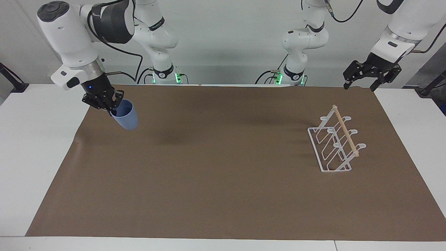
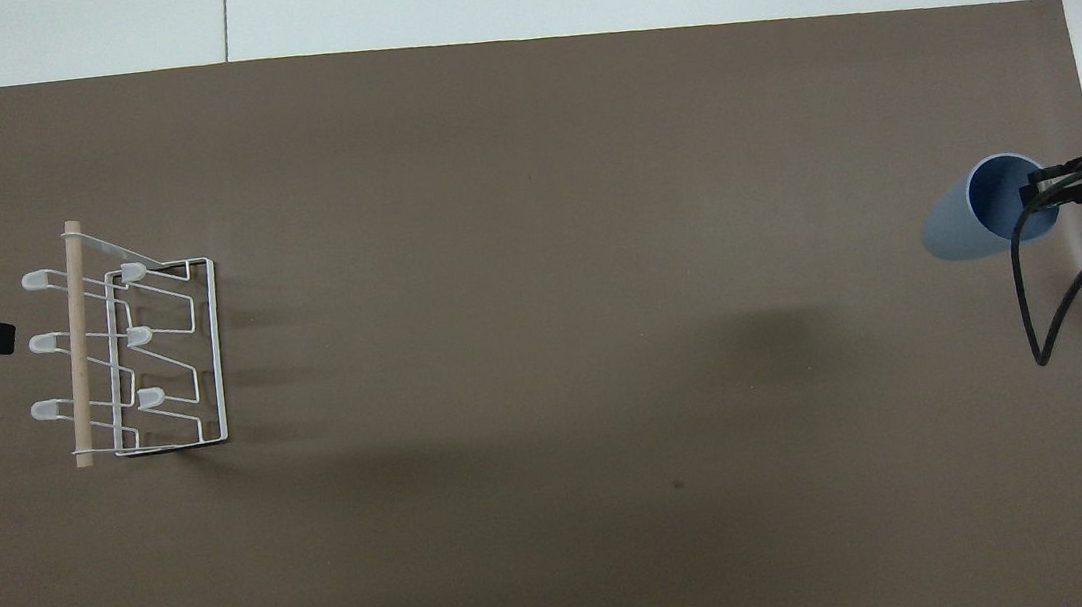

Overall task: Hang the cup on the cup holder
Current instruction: 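Carry the cup toward the rack with the right gripper while the left gripper approaches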

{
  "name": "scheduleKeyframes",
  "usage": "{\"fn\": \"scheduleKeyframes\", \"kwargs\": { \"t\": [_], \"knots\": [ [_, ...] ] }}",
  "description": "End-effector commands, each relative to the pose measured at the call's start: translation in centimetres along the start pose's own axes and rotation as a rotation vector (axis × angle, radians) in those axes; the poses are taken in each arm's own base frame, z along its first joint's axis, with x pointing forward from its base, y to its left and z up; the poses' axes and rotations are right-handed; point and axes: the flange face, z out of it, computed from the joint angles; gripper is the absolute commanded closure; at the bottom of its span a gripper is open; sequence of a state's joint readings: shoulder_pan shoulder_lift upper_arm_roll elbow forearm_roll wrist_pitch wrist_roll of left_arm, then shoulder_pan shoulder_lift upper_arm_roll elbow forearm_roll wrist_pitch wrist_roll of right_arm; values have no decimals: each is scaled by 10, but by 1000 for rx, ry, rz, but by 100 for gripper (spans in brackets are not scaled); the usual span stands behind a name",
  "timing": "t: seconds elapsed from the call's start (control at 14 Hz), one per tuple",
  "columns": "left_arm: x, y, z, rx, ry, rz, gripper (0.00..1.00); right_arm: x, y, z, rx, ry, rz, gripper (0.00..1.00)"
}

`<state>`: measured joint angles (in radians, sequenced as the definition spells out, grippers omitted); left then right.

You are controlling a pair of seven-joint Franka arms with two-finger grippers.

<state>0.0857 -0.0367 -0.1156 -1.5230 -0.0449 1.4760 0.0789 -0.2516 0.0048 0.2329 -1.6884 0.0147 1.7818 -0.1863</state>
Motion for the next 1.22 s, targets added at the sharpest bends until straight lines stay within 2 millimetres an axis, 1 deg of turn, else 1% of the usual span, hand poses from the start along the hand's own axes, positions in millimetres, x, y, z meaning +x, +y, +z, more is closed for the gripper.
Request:
{"fn": "scheduleKeyframes", "kwargs": {
  "t": [0.0,0.14,0.29,0.43,0.5,0.57,0.72,0.79,0.93,1.0,1.07,1.15],
  "knots": [
    [-6,5,-2,2,7,15,0,5,-40,-33,31,40,-69,100],
    [-5,6,-2,0,14,20,0,10,-74,-46,90,72,-102,100],
    [-6,11,0,-10,4,30,0,11,-111,-49,175,79,-82,100],
    [-9,33,3,-8,-6,69,0,10,-149,-51,258,64,19,100],
    [-9,44,3,-8,-5,91,0,9,-170,-52,272,54,64,100],
    [-9,53,3,-8,-3,109,0,6,-188,-53,282,41,116,100],
    [-10,81,3,-7,2,196,0,1,-220,-57,333,7,260,100],
    [-10,95,3,-7,8,261,0,-1,-230,-60,374,-18,354,100],
    [-12,111,3,-6,19,340,0,-4,-258,-66,434,-46,484,100],
    [-15,122,5,-6,19,413,0,-4,-264,-68,446,-48,541,100],
    [-17,133,6,-4,28,526,0,-5,-276,-70,472,-55,583,100],
    [-16,135,4,-2,45,617,0,-8,-291,-73,504,-61,608,100]
  ]
}}
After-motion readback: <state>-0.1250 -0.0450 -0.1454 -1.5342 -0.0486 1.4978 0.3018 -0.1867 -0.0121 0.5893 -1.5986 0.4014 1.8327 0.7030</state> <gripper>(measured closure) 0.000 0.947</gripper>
